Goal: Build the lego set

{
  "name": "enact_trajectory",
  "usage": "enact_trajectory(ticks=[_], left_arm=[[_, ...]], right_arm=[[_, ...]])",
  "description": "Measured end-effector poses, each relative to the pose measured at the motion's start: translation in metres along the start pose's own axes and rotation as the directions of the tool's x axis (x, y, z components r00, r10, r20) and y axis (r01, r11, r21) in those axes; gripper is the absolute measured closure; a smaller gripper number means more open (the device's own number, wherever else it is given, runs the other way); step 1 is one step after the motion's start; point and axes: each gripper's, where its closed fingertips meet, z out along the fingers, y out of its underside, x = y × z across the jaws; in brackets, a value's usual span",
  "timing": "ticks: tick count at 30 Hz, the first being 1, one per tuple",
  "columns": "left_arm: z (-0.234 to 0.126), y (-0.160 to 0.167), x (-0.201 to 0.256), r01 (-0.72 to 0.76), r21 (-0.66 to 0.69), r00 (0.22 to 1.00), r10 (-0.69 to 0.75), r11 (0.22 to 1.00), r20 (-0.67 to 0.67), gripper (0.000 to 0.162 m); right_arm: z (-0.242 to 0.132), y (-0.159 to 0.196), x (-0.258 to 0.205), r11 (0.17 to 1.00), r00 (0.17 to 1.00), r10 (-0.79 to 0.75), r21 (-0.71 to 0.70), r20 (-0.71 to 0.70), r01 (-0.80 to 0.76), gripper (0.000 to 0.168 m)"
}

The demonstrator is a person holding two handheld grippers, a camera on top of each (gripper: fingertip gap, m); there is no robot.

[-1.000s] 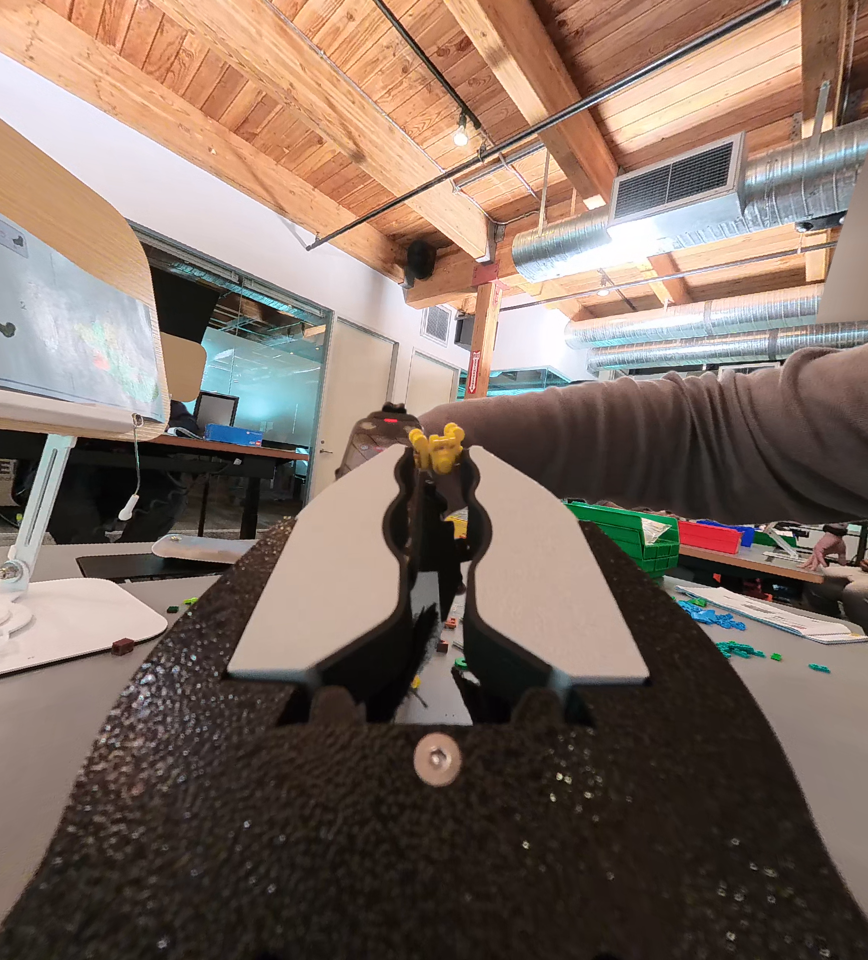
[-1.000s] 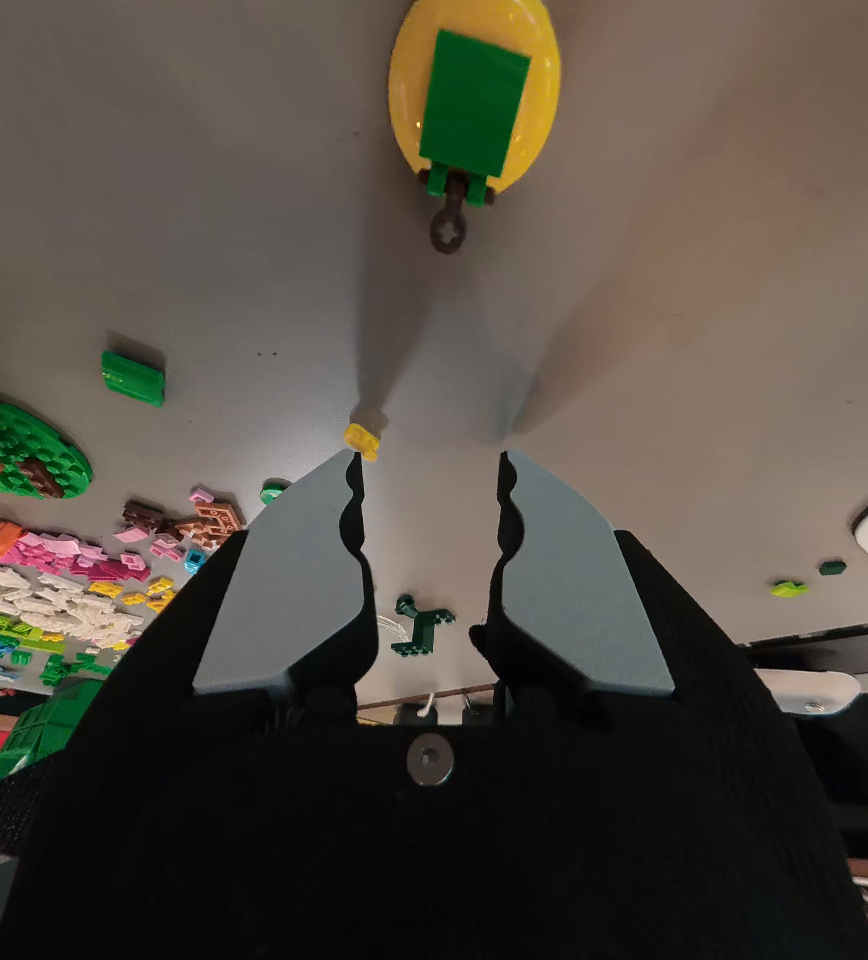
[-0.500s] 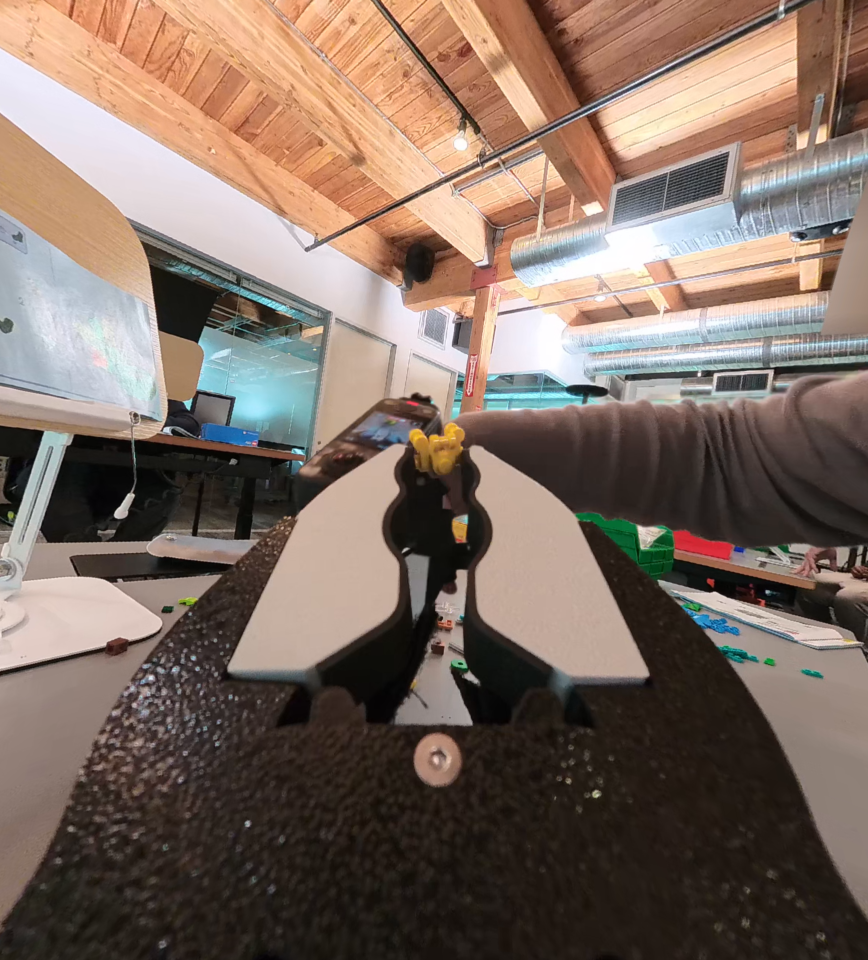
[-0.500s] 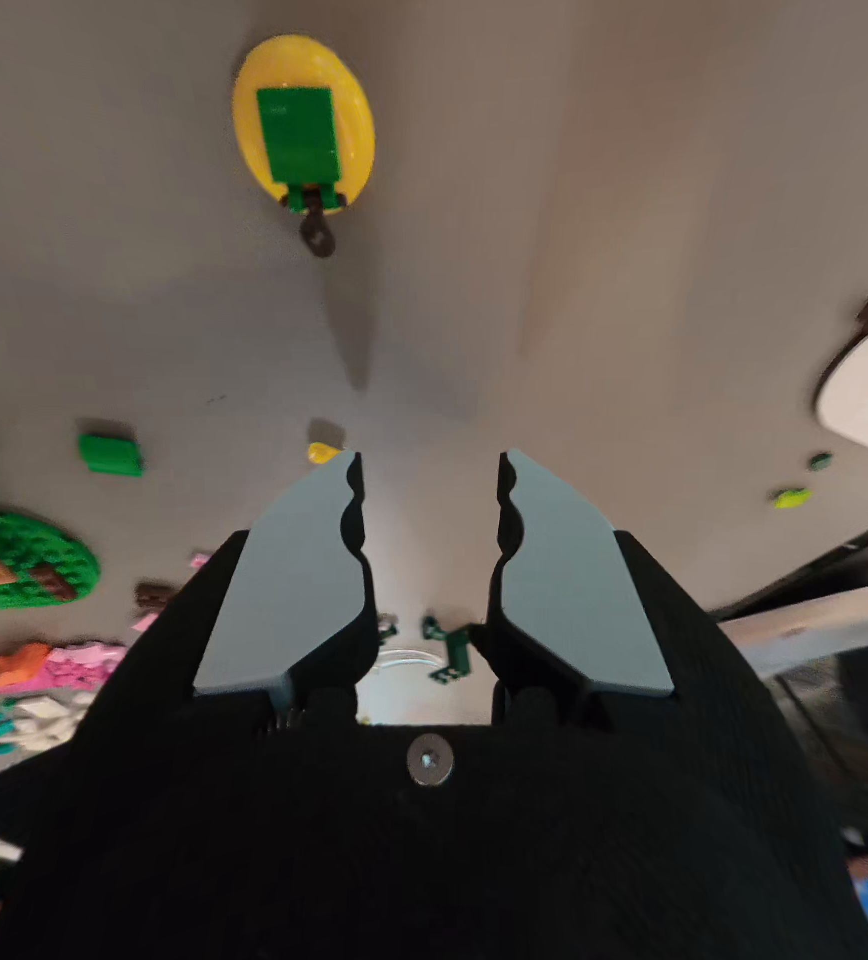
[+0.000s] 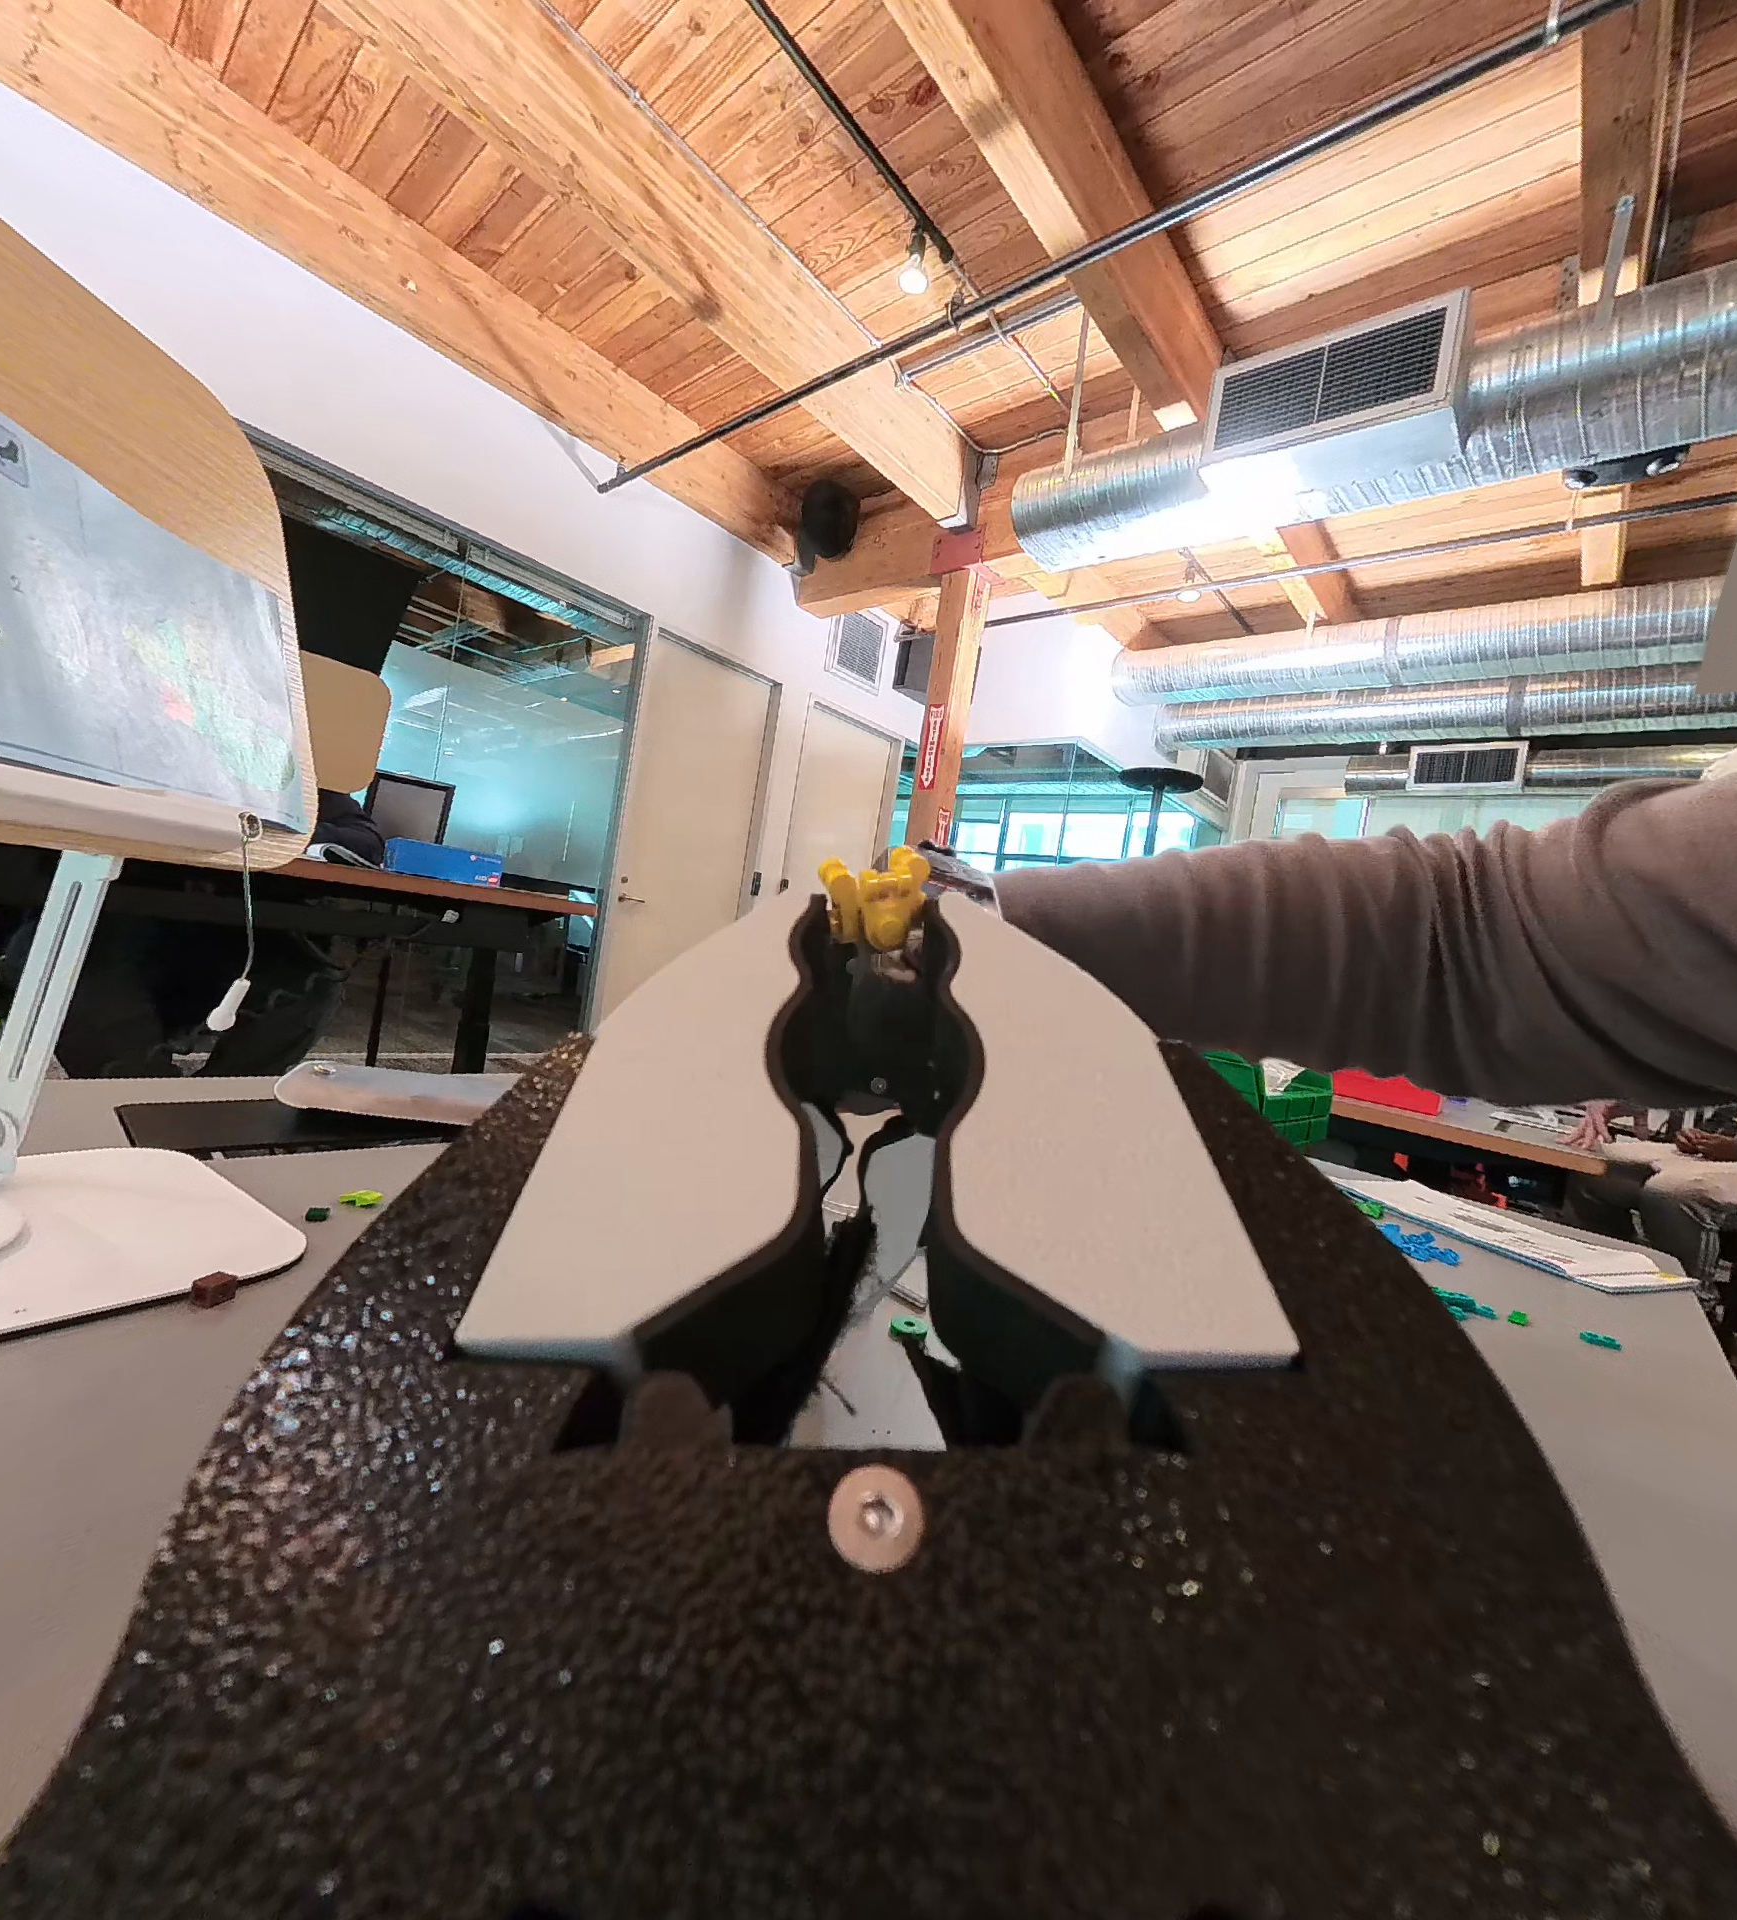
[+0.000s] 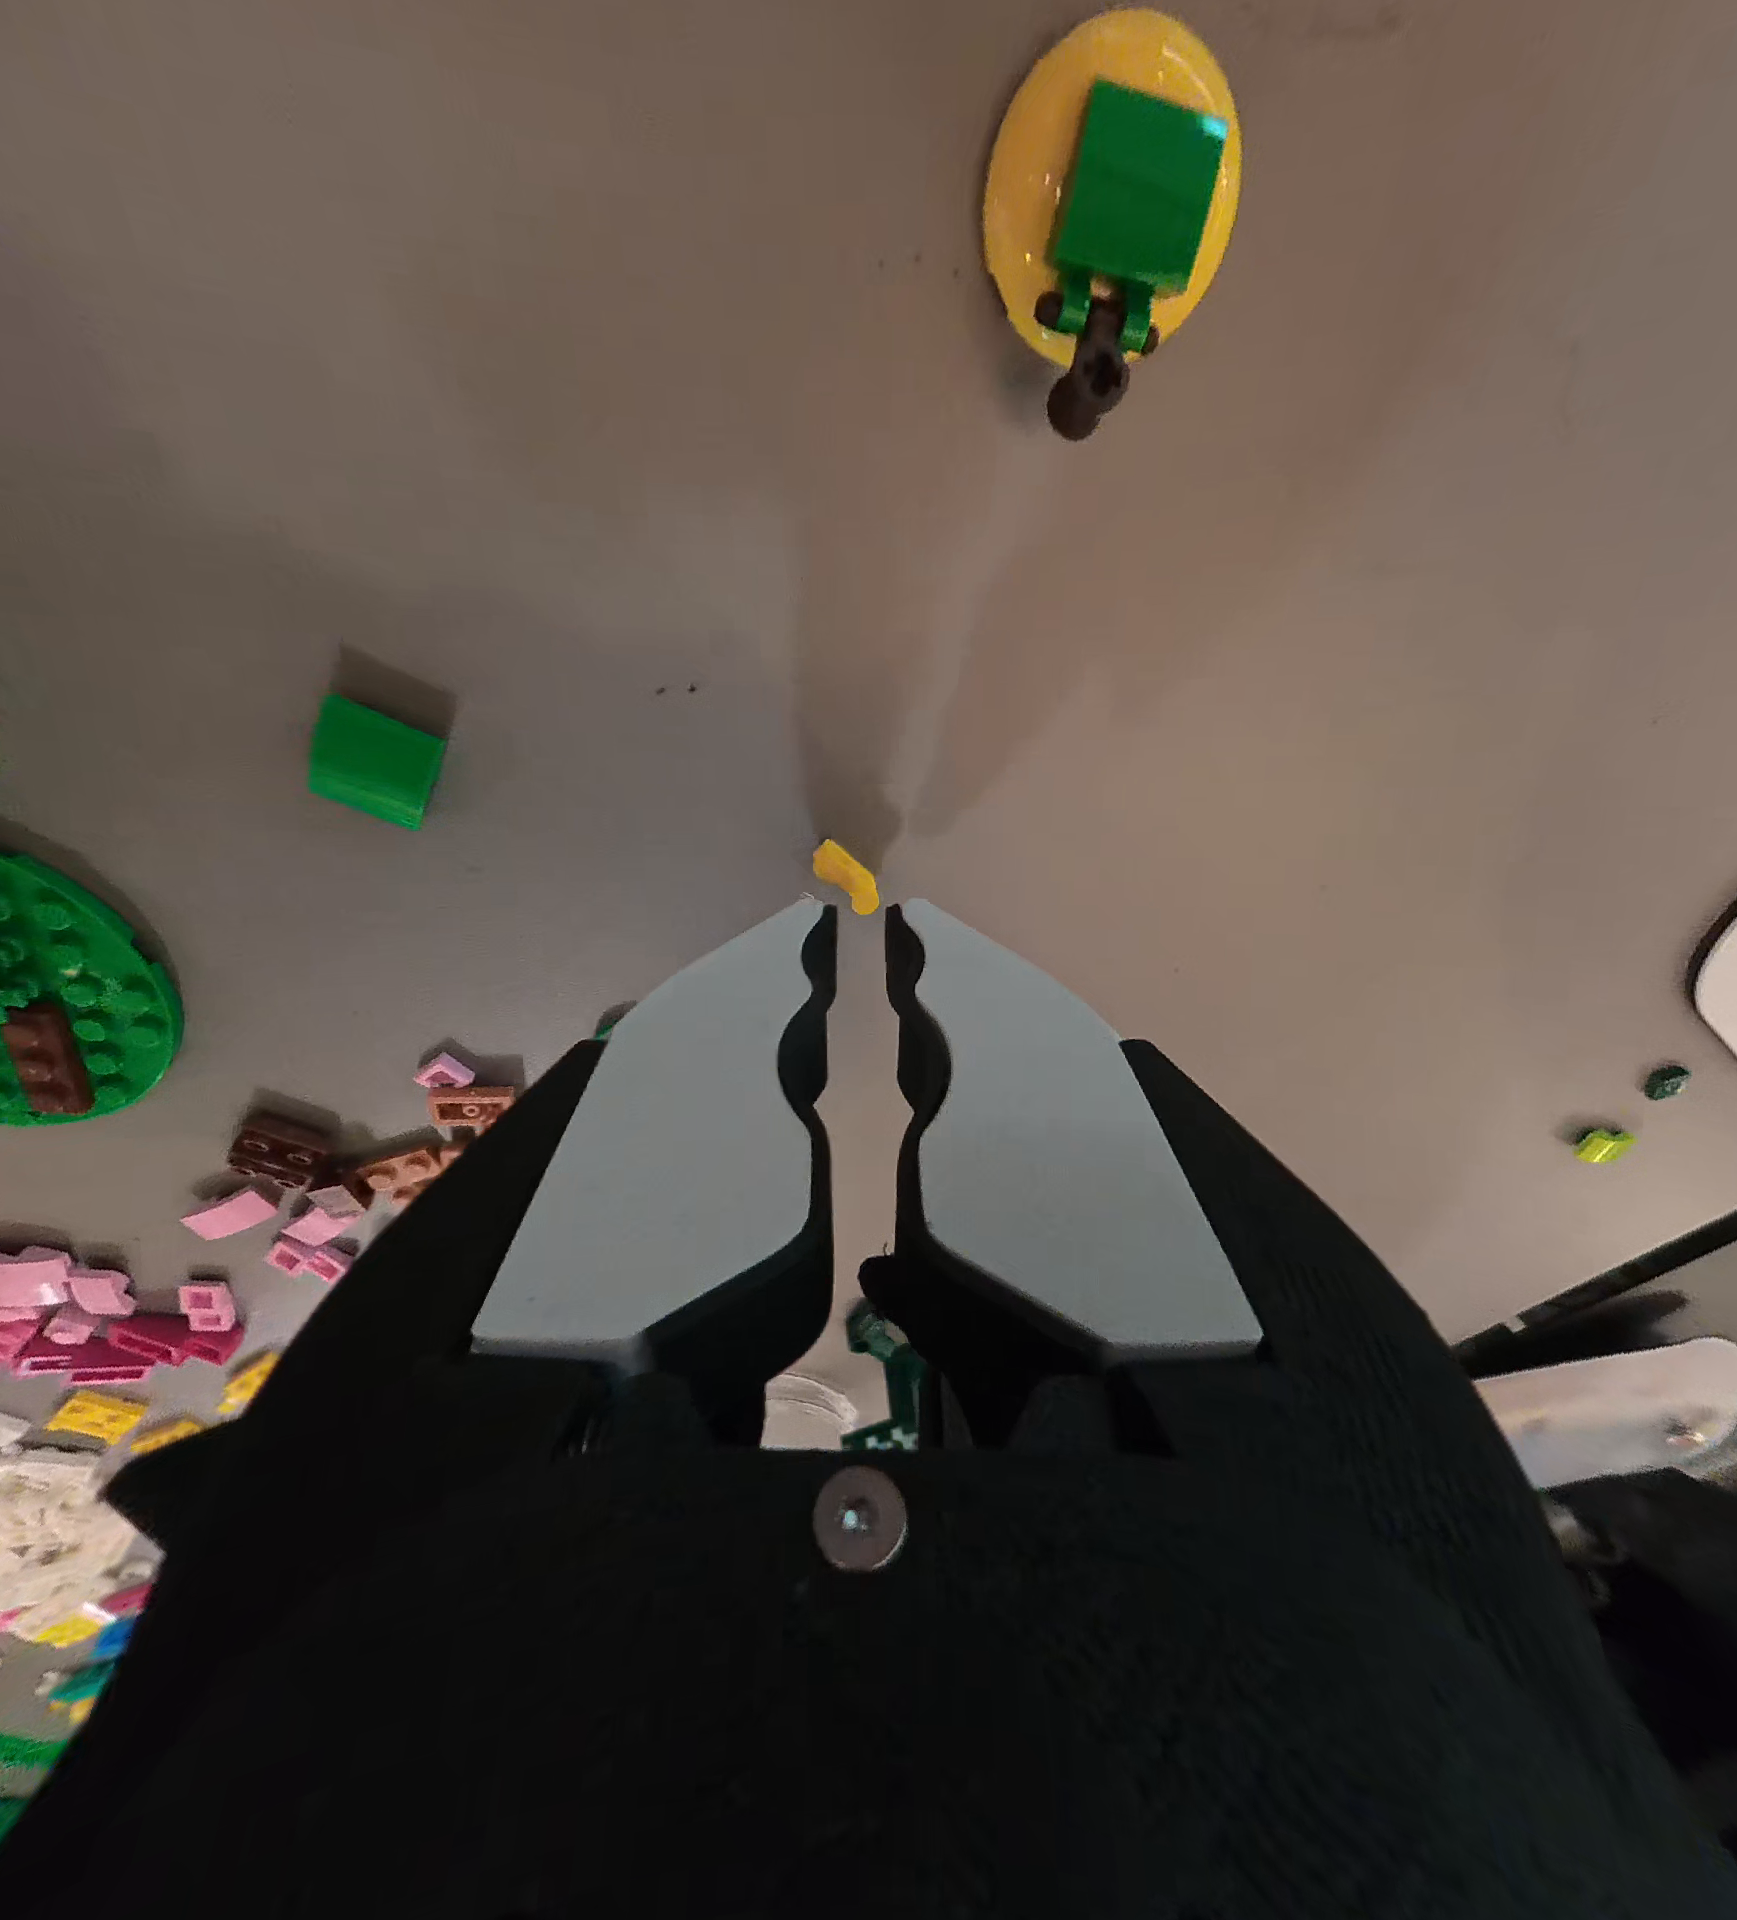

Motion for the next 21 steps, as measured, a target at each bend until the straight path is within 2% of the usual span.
enact_trajectory(ticks=[4,7,10,15,19,21], left_arm=[[0.0,0.0,0.0,0.001,-0.001,1.0,-0.001,1.0,-0.002,0.145],[0.0,0.0,0.0,0.0,0.001,1.0,0.0,1.0,-0.001,0.145],[0.0,0.0,0.0,0.001,0.001,1.0,-0.001,1.0,-0.003,0.145],[0.0,-0.001,0.001,-0.006,0.005,1.0,0.006,1.0,-0.003,0.145],[-0.002,-0.005,-0.001,-0.018,0.021,1.0,0.018,1.0,0.007,0.145],[-0.002,-0.006,-0.001,-0.015,0.026,1.0,0.015,1.0,0.009,0.145]], right_arm=[[0.002,0.0,0.002,0.999,0.999,-0.033,-0.041,0.033,0.035,0.164],[0.001,0.0,-0.001,0.997,0.993,-0.016,-0.067,0.113,0.024,0.168],[-0.002,0.003,-0.009,0.991,0.965,0.078,-0.124,0.252,-0.048,0.168],[-0.01,0.011,-0.021,0.944,0.862,0.265,-0.297,0.431,-0.141,0.168],[-0.011,0.009,-0.02,0.924,0.846,0.339,-0.315,0.411,-0.217,0.168],[-0.011,0.003,-0.021,0.901,0.83,0.419,-0.276,0.367,-0.333,0.167]])
